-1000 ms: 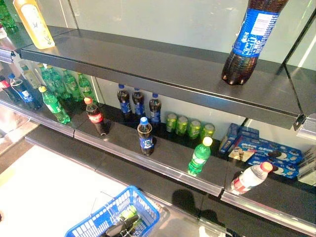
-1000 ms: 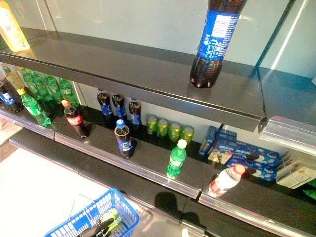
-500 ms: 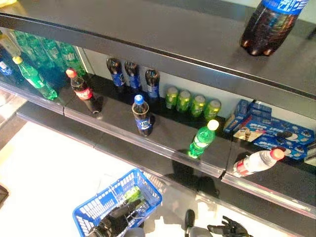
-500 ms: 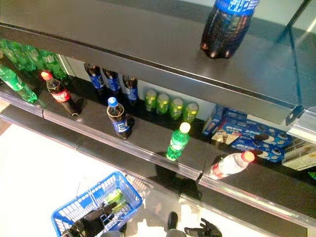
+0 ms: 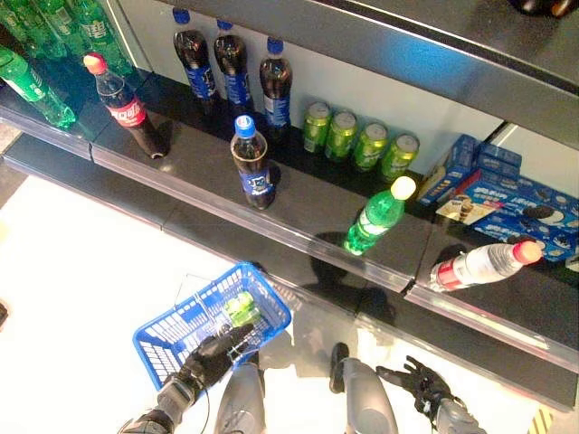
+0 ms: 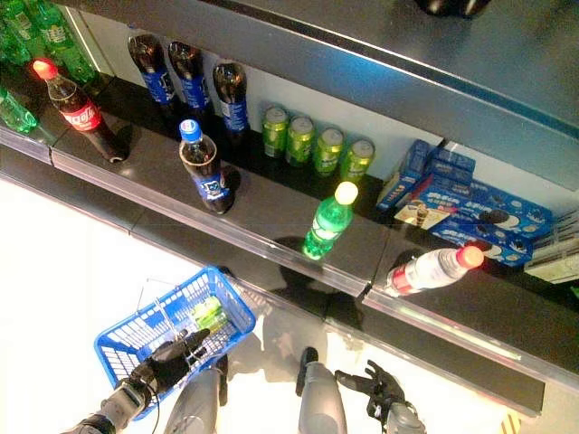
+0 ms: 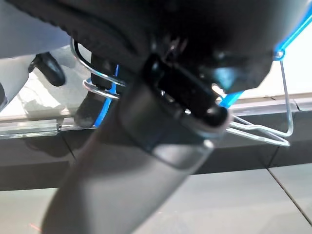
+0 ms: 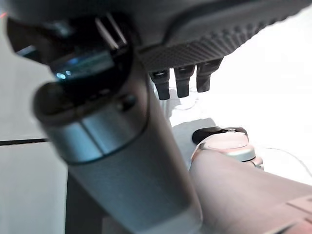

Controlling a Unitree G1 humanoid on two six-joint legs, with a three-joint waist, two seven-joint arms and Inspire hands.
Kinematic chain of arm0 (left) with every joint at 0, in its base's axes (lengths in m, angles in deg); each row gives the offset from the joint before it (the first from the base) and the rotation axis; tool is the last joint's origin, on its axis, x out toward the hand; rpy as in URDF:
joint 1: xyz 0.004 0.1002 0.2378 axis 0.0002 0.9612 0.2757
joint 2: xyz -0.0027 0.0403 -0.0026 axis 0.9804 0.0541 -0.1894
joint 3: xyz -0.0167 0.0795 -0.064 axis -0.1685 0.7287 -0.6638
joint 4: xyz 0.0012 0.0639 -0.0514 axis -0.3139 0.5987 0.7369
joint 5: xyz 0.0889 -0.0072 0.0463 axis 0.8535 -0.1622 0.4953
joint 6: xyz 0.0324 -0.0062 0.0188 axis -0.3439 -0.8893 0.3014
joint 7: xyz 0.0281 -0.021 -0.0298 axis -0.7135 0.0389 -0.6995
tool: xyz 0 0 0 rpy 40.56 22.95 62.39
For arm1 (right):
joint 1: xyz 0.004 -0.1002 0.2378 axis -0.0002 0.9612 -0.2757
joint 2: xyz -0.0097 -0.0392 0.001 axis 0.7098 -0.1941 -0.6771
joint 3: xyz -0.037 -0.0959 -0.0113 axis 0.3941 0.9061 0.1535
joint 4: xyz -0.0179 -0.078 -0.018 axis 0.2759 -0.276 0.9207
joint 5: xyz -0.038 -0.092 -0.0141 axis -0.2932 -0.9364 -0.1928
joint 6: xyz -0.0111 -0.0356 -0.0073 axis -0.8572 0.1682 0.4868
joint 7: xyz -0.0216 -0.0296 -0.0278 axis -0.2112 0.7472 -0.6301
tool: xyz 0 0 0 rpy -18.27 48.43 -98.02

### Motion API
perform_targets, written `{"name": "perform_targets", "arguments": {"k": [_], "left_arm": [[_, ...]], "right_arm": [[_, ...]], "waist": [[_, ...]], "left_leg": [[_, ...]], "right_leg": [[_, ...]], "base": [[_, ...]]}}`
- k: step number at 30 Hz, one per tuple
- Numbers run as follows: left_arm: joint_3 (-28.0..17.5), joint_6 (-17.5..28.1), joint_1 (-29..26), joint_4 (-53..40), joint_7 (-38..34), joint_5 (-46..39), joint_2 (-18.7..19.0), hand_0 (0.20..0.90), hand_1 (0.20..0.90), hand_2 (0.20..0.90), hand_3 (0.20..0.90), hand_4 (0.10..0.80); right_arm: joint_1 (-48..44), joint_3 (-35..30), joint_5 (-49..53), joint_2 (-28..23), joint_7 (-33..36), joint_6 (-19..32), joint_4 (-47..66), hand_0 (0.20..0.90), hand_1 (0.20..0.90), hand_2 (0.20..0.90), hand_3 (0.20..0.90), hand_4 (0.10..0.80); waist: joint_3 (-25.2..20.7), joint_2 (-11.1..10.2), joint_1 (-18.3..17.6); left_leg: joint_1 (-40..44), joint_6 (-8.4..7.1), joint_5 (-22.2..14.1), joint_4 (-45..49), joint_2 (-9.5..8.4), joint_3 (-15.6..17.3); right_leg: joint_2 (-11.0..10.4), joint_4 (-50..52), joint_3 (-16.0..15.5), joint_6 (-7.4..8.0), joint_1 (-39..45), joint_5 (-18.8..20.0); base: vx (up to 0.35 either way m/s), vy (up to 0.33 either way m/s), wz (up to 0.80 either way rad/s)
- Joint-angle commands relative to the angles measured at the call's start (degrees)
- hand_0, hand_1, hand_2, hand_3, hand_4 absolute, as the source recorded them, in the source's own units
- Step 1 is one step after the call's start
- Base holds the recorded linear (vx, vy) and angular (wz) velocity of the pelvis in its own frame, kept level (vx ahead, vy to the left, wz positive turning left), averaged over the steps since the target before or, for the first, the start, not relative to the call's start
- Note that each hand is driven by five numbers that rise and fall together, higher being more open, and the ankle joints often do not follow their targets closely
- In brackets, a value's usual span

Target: Pick up the drink and place into the basket.

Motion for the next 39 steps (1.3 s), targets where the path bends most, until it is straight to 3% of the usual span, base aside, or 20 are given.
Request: {"name": "perform_targets", "arguments": {"k": [1, 6, 8, 15, 20, 39], "left_arm": [[2.7, -1.0, 5.7, -4.8, 6.2, -1.9, -3.0, 0.300, 0.300, 0.300, 0.200, 0.100], [2.5, -1.7, 8.0, -6.4, 5.8, -1.8, -2.8, 0.300, 0.300, 0.300, 0.200, 0.100], [2.7, -1.8, 8.7, -7.0, 5.7, -1.9, -2.6, 0.300, 0.300, 0.300, 0.200, 0.100], [3.7, -3.6, 14.1, -13.3, 3.7, -2.1, -2.1, 0.300, 0.300, 0.300, 0.200, 0.100], [5.1, -4.0, 16.6, -15.7, 3.4, -3.0, -1.8, 0.300, 0.300, 0.300, 0.200, 0.100], [6.2, -4.7, 21.9, -17.9, 4.2, -2.2, -1.4, 0.300, 0.300, 0.300, 0.200, 0.100]], "right_arm": [[3.1, 1.2, 1.6, -2.2, -0.1, 4.3, 3.1, 0.900, 0.900, 0.900, 0.900, 0.800], [5.1, 3.0, -2.6, -2.4, 0.4, 8.9, 10.9, 0.900, 0.900, 0.900, 0.900, 0.800], [5.9, 4.2, -3.5, -2.7, 0.8, 8.8, 14.0, 0.900, 0.900, 0.900, 0.900, 0.800], [11.0, 11.4, -15.0, -5.3, 0.9, 5.3, 41.6, 0.900, 0.900, 0.900, 0.900, 0.800], [12.9, 14.0, -16.8, -8.5, -1.5, 7.2, 53.5, 0.900, 0.900, 0.900, 0.900, 0.800], [17.1, 15.5, -17.8, -16.1, -2.1, 10.8, 69.8, 0.900, 0.900, 0.900, 0.900, 0.800]], "waist": [[-2.2, -0.2, 1.2], [-3.0, -0.5, 1.0], [-3.2, -0.6, 1.0], [-3.5, -1.0, 0.4], [-3.5, -0.7, -0.1], [-4.1, -0.1, 0.2]], "left_leg": [[-1.6, 3.76, -0.2, 5.2, -0.54, 0.6], [-0.3, 3.98, -0.7, 6.2, -0.18, 1.0], [-0.1, 4.00, -0.8, 6.4, -0.09, 1.0], [1.9, 3.92, -0.6, 6.9, 0.25, 1.1], [2.5, 3.60, 0.4, 6.7, 0.55, 1.2], [6.2, 2.02, 3.5, 5.8, 1.98, 1.8]], "right_leg": [[1.0, -0.4, 0.7, -1.66, 1.5, 4.6], [0.6, 0.8, 0.7, -1.50, 2.6, 4.1], [0.5, 0.9, 0.5, -1.53, 3.0, 4.0], [0.2, 1.0, -0.1, -1.57, 5.2, 3.7], [0.4, 1.0, 0.2, -1.45, 5.7, 3.6], [0.2, -1.1, 0.0, 0.08, 10.1, 4.2]], "base": [[0.081, -0.006, 0.04], [0.081, -0.009, 0.01], [0.079, -0.029, 0.02], [0.076, -0.018, 0.03], [0.046, 0.018, 0.04], [0.038, 0.004, 0.04]]}}
